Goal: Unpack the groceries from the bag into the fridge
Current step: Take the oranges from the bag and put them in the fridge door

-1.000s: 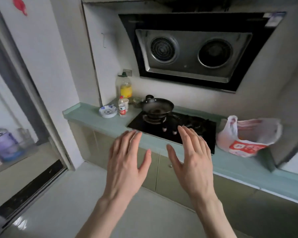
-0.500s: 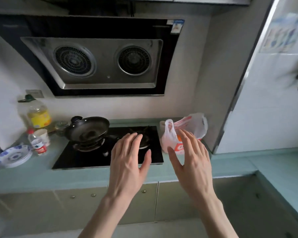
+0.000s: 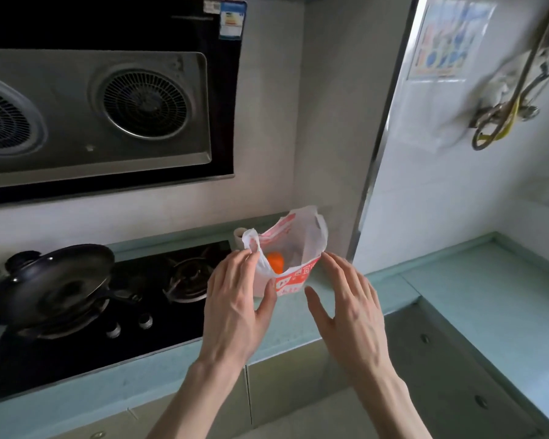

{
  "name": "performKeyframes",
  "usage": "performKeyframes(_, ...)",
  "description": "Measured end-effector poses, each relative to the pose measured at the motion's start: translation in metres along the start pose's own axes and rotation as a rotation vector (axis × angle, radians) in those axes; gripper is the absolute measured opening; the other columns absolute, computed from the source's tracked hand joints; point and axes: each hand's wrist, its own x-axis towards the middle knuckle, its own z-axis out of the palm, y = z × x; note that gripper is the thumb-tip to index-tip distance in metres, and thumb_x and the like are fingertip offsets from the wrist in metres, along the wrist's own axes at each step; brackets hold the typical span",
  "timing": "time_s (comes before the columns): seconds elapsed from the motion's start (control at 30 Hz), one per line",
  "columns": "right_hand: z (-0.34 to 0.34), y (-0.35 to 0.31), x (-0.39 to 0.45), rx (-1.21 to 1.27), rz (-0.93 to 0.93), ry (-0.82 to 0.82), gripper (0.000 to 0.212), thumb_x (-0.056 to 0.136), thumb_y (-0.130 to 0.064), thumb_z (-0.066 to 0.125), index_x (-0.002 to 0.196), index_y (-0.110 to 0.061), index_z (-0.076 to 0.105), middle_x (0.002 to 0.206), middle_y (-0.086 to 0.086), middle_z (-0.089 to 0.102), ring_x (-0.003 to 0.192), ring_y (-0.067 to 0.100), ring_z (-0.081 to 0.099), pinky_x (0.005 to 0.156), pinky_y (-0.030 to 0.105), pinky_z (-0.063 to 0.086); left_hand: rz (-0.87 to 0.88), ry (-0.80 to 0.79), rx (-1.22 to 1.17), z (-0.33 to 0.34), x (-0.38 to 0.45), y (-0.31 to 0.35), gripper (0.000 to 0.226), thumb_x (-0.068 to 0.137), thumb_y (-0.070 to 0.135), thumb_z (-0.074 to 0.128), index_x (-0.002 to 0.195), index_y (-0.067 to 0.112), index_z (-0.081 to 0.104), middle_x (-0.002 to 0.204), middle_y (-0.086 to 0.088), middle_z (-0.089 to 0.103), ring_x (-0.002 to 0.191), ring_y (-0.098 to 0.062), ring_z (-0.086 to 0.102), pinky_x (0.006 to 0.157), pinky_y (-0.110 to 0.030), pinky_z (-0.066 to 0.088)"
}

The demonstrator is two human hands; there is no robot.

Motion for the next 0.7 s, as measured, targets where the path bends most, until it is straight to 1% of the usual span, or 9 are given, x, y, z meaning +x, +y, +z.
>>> performKeyframes(0.07,0.014,0.019,0.018,0.011,0.004,-0.007,0.058,0.1,-0.044,0.06,0.151,-0.021,0.047,0.154,-0.004,0.052,0.14,0.018,0.051,0.116,0.038,0.042,-0.002,-0.017,0.002,0.026,0.014,-0.004,0.051,0.102,0.039,0.054,0.141,0.007,0.057,0.143,-0.006,0.058,0.135,-0.025,0.053,0.117,-0.037,0.041)
performKeyframes(0.23,0.046,0.068,0.069,0.038,-0.01,-0.018,0.059,0.099,-0.045,0.062,0.15,-0.019,0.048,0.153,-0.002,0.054,0.138,0.02,0.053,0.115,0.038,0.044,-0.032,-0.042,0.038,0.085,0.048,-0.013,0.052,0.103,0.044,0.047,0.138,0.008,0.059,0.139,-0.005,0.061,0.13,-0.026,0.057,0.112,-0.041,0.046)
performKeyframes(0.3,0.058,0.089,0.088,0.054,-0.026,-0.034,0.06,0.099,-0.044,0.062,0.151,-0.018,0.047,0.152,-0.001,0.054,0.137,0.021,0.054,0.113,0.04,0.046,-0.017,-0.055,0.064,0.107,0.063,-0.013,0.048,0.102,0.042,0.05,0.135,0.009,0.06,0.136,-0.004,0.061,0.128,-0.026,0.058,0.108,-0.042,0.048)
performKeyframes(0.37,0.071,0.11,0.108,0.061,-0.041,-0.056,0.058,0.1,-0.046,0.058,0.15,-0.018,0.047,0.152,-0.001,0.054,0.137,0.021,0.053,0.112,0.043,0.047,-0.028,-0.081,0.11,0.128,0.079,-0.013,0.046,0.101,0.04,0.053,0.135,0.01,0.059,0.135,-0.004,0.061,0.126,-0.027,0.059,0.106,-0.044,0.05)
performKeyframes(0.43,0.084,0.127,0.126,0.062,-0.059,-0.075,0.058,0.101,-0.05,0.052,0.149,-0.018,0.049,0.152,0.0,0.054,0.137,0.022,0.053,0.113,0.044,0.046,-0.05,-0.102,0.147,0.147,0.093,-0.012,0.046,0.099,0.039,0.055,0.136,0.011,0.059,0.134,-0.004,0.061,0.124,-0.027,0.06,0.105,-0.043,0.049)
performKeyframes(0.57,0.111,0.154,0.156,0.065,-0.109,-0.125,0.058,0.102,-0.055,0.047,0.149,-0.019,0.051,0.152,0.0,0.055,0.139,0.021,0.052,0.114,0.045,0.045,-0.076,-0.122,0.201,0.175,0.113,-0.012,0.045,0.098,0.037,0.06,0.135,0.011,0.06,0.133,-0.003,0.062,0.123,-0.025,0.06,0.106,-0.04,0.048)
performKeyframes(0.7,0.137,0.165,0.176,0.09,-0.133,-0.181,0.057,0.102,-0.055,0.052,0.148,-0.022,0.05,0.151,-0.001,0.056,0.14,0.021,0.05,0.116,0.04,0.041,-0.134,-0.165,0.276,0.188,0.123,-0.023,0.049,0.098,0.039,0.056,0.138,0.01,0.058,0.136,-0.005,0.062,0.125,-0.026,0.059,0.107,-0.044,0.048)
